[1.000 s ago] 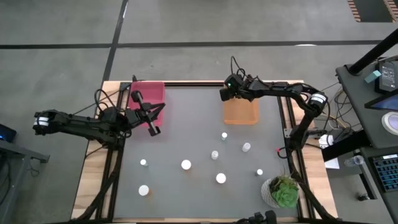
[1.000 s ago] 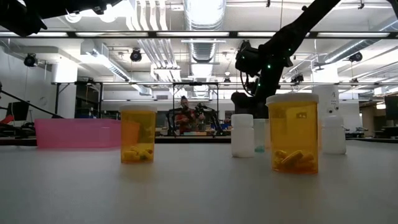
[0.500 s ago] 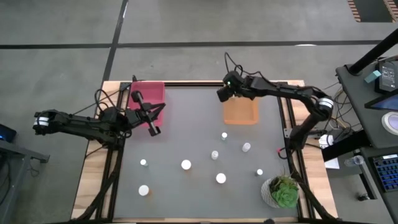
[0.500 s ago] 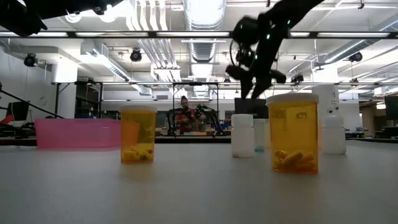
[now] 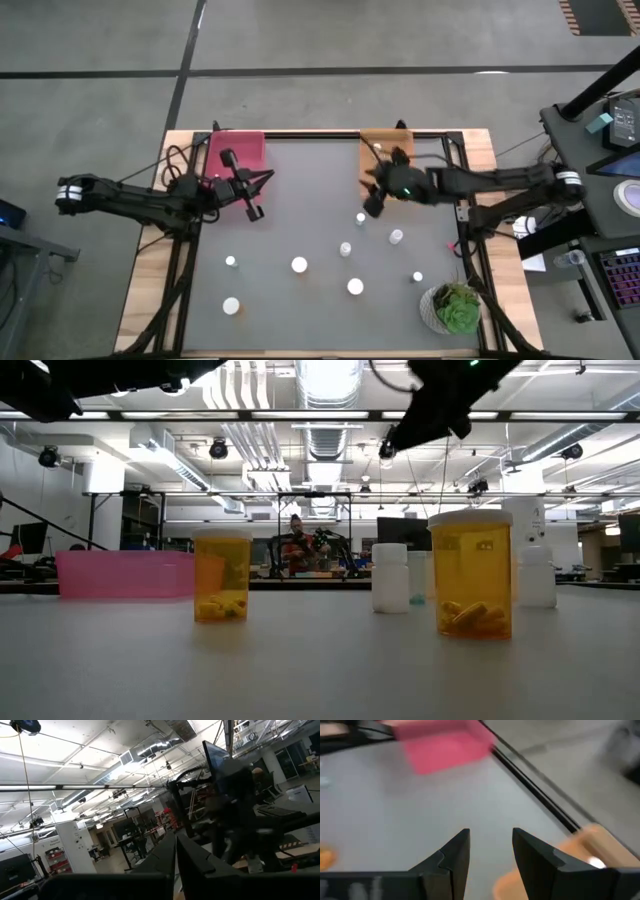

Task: Pick and place medicine bottles into bin by pill shape (circle, oval)
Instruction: Put the middle orange capsule bottle into the pink bin

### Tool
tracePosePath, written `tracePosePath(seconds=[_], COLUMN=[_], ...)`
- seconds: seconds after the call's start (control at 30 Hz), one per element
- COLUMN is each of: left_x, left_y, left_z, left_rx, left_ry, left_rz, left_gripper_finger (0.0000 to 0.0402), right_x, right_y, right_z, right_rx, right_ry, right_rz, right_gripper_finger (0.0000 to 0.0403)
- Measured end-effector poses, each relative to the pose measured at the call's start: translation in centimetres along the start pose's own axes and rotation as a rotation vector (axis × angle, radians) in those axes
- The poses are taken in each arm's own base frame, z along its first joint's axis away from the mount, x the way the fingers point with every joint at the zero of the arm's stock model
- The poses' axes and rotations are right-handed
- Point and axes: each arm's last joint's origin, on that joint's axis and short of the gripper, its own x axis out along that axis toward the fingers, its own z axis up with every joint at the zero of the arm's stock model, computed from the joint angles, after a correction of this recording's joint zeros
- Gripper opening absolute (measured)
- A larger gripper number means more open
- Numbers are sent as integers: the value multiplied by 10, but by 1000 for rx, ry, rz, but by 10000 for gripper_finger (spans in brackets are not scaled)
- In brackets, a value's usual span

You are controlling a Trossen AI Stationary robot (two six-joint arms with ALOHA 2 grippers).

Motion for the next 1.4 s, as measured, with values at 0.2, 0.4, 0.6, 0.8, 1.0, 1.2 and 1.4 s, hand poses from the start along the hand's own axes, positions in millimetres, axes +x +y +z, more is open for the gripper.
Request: tracePosePath(seconds=[0.2, 0.4, 0.6, 0.8, 1.0, 1.2, 1.4], left_x=[3, 10, 23, 48, 75, 88, 93], left_y=[-6, -12, -16, -22, -33, -52, -81], left_z=[-8, -15, -12, 4, 16, 26, 62], left_rx=[-166, -343, -475, -557, -665, -767, -811], left_ry=[39, 81, 86, 48, 283, 869, 1197], left_rz=[-18, -31, -39, -73, -134, -158, -164], left_gripper_finger=[1, 1, 1, 1, 1, 1, 1], right_x=[-25, -45, -59, -76, -85, -91, -89], right_y=[15, 3, -9, -21, -29, -33, -33], right_z=[-34, -57, -77, -85, -91, -92, -93], right_rx=[-141, -184, -249, -250, -278, -260, -284], right_ry=[-237, -501, -626, -721, -786, -813, -794], right_rz=[184, 296, 357, 352, 319, 314, 310], right_gripper_finger=[127, 114, 102, 89, 76, 68, 70])
